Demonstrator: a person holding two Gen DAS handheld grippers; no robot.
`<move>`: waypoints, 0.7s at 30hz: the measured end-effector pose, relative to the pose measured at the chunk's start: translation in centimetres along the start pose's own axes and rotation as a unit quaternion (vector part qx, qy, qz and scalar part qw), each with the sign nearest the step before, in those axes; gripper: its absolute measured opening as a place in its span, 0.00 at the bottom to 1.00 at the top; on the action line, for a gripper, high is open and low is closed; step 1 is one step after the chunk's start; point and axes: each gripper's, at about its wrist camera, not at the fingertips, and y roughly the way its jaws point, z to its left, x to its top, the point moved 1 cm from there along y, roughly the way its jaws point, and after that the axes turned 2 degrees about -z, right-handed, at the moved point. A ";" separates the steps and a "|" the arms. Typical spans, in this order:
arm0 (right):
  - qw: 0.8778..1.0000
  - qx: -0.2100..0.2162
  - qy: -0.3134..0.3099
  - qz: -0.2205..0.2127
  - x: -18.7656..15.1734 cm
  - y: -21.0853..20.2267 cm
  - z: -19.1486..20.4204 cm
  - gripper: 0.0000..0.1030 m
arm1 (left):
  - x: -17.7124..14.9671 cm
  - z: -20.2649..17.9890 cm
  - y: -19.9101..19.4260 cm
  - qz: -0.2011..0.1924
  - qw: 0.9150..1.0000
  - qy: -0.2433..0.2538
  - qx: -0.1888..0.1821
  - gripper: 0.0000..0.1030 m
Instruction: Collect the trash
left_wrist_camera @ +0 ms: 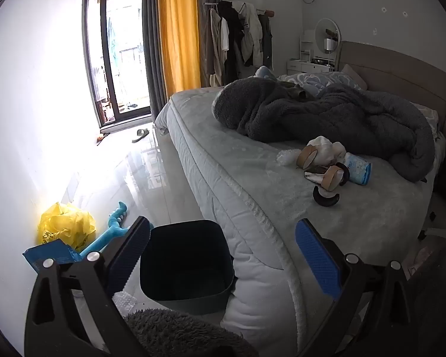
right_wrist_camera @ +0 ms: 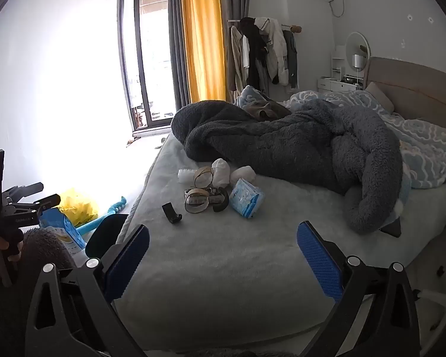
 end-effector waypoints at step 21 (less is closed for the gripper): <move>1.000 0.001 0.002 0.000 0.0 0.0 0.0 0.98 | 0.0 0.0 0.0 0.002 1.000 -0.003 -0.002 0.97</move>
